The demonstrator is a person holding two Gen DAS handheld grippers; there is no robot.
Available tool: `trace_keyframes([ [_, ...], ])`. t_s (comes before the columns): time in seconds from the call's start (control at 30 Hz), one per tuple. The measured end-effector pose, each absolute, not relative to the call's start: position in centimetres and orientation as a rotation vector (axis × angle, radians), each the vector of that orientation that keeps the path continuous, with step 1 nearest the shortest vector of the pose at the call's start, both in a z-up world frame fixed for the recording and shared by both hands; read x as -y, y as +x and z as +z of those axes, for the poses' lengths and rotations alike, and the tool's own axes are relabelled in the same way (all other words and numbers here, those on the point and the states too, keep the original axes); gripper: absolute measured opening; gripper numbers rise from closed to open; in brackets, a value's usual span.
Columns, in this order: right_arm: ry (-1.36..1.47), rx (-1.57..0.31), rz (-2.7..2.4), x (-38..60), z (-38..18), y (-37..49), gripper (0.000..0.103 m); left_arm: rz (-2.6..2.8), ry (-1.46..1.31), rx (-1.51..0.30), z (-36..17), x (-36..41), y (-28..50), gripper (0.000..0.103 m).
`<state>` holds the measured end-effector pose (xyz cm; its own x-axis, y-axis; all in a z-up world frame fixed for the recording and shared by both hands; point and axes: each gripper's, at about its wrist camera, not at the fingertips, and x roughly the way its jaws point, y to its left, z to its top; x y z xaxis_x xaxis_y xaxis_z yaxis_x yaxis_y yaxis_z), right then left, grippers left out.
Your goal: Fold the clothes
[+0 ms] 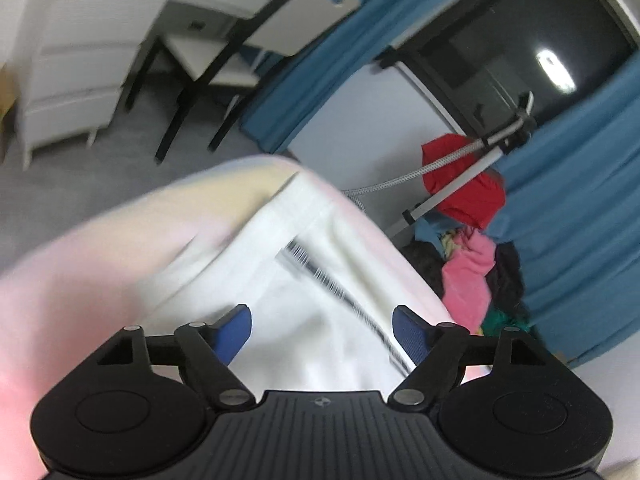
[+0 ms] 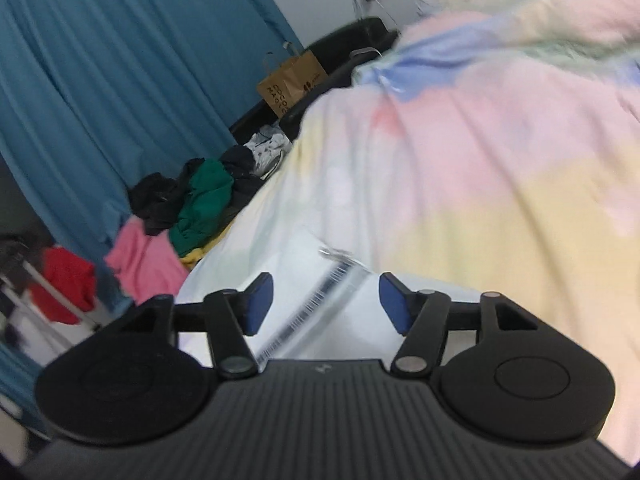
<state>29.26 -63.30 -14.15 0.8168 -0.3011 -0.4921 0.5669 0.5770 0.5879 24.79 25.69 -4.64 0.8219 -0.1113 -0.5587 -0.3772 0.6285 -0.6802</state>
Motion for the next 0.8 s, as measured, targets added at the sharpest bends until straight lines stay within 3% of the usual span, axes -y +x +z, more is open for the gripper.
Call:
trace_keyframes([
  [0.2, 1.048, -0.431, -0.406, 64.8, -18.1, 23.3, 0.063, 0.207, -1.104, -0.684, -9.5, -27.0, 20.9, 0.083],
  [0.43, 1.077, -0.46, -0.354, 64.5, -22.5, 26.4, 0.063, 0.238, -1.123, -0.632, -12.5, -26.7, 24.0, 0.079],
  [0.57, 1.025, -0.395, -0.371, 65.0, -22.9, 29.9, 0.061, 0.343, -1.095, -0.56, -12.4, -26.6, 26.1, 0.064],
  [0.6, 0.996, -0.391, -0.396, 65.0, -22.6, 30.7, 0.056, 0.363, -1.095, -0.549, -12.3, -26.6, 26.4, 0.053],
  [0.63, 0.965, -0.385, -0.43, 64.9, -22.3, 31.5, 0.044, 0.378, -1.09, -0.541, -12.1, -26.5, 26.7, 0.046],
  [0.7, 0.923, -0.386, -0.468, 64.7, -21.6, 32.6, 0.03, 0.396, -1.069, -0.526, -11.5, -26.4, 27.0, 0.02],
  [0.8, 0.867, -0.369, -0.47, 64.1, -20.1, 32.9, 0.023, 0.378, -1.046, -0.511, -9.9, -26.4, 26.6, 0.013],
])
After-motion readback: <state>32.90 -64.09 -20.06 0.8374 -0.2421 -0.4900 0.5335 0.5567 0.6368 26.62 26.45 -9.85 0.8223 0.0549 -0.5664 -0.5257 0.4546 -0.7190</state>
